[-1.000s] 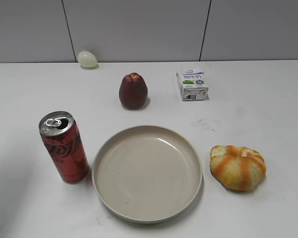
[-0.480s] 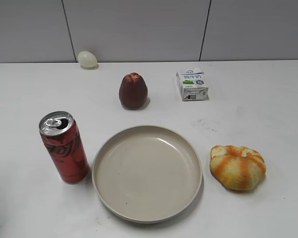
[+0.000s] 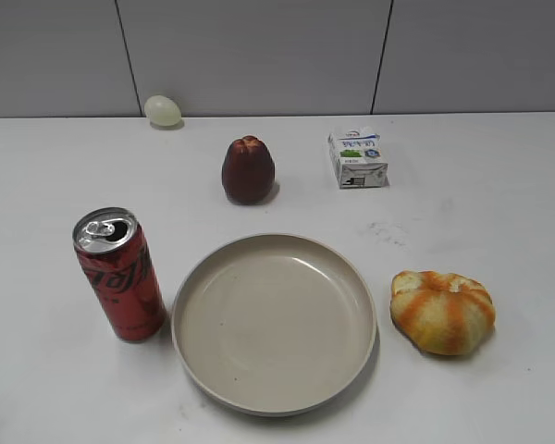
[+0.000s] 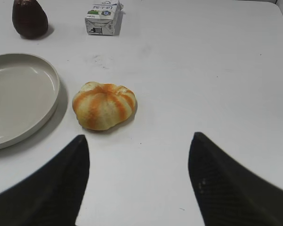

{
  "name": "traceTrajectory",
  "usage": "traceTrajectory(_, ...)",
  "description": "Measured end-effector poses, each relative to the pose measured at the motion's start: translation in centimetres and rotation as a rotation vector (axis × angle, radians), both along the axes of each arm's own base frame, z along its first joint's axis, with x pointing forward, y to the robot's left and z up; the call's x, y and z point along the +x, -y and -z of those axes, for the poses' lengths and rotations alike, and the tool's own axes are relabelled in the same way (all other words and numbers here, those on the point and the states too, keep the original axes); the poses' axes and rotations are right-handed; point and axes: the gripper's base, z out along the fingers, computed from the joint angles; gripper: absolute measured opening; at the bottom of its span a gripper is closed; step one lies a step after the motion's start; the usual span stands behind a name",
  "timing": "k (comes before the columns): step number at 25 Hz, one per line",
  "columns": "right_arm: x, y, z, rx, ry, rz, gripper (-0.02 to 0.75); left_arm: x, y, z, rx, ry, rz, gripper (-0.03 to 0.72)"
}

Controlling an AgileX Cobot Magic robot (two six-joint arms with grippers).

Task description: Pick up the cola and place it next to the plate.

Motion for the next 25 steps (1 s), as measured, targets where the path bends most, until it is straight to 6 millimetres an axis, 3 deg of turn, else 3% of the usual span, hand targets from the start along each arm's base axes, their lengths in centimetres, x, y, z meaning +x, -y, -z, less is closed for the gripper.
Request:
traceTrajectory(18,0.0,0.0,0.0,0.000,0.000,0.000,0.531,-8.2,0.0,-1.3,-0.007,0.499,0.002,0.543)
traceTrajectory(25,0.0,0.0,0.0,0.000,0.000,0.000,0.531,-8.9,0.0,-1.1,-0.005,0.538,0.001,0.543)
